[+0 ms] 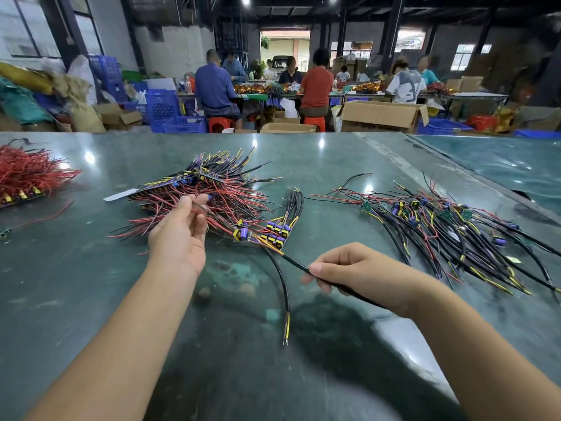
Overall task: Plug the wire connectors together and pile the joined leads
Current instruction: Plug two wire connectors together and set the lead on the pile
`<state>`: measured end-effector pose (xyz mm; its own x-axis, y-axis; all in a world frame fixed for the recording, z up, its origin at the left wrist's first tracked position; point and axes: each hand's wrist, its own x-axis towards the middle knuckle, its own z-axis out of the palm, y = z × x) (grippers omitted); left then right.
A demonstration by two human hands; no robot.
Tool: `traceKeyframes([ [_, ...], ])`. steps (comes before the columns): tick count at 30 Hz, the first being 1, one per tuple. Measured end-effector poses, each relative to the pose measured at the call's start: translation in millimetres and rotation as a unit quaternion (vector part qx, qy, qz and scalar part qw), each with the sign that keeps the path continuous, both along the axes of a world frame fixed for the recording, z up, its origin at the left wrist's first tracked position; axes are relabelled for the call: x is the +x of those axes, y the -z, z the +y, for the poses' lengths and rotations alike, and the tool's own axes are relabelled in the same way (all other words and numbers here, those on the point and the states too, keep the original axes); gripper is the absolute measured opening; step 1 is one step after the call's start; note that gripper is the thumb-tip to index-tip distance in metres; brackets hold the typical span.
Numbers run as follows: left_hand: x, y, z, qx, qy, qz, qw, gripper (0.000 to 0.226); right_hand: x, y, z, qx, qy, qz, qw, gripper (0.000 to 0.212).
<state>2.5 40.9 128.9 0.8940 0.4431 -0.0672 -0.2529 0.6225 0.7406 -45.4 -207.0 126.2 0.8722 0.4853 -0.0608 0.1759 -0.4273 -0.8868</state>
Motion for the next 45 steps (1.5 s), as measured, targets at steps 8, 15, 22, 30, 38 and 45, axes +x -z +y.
traceKeyframes([
  [8, 4.8, 2.6, 13.5, -0.012, -0.068, 0.012, 0.998, 0.013, 5.4, -2.7, -21.3, -0.121, 0.061, -0.012, 0.991, 0.021],
  [15, 6.0, 4.5, 13.6, -0.008, -0.083, 0.008, 0.997, 0.014, 13.2, 0.4, -21.5, -0.26, 0.256, -0.181, 0.913, 0.048],
  [22, 7.2, 5.1, 12.4, -0.017, -0.088, -0.009, 0.996, 0.018, 12.0, -4.1, -22.0, -0.212, 0.269, -0.233, 0.91, 0.047],
  [30, 6.9, 4.5, 17.5, -0.025, -0.112, -0.006, 0.993, 0.016, 11.5, -4.2, -23.4, -0.181, 0.193, -0.292, 0.919, 0.029],
  [38, 3.9, 4.3, 8.0, -0.023, -0.061, -0.075, 0.995, 0.016, 8.1, -6.3, -33.0, -0.238, 0.192, -0.31, 0.9, 0.024],
  [45, 1.5, 2.4, 1.3, 0.019, 0.013, -0.124, 0.992, 0.014, 1.7, -7.9, -31.2, -0.35, 0.062, -0.151, 0.922, 0.027],
])
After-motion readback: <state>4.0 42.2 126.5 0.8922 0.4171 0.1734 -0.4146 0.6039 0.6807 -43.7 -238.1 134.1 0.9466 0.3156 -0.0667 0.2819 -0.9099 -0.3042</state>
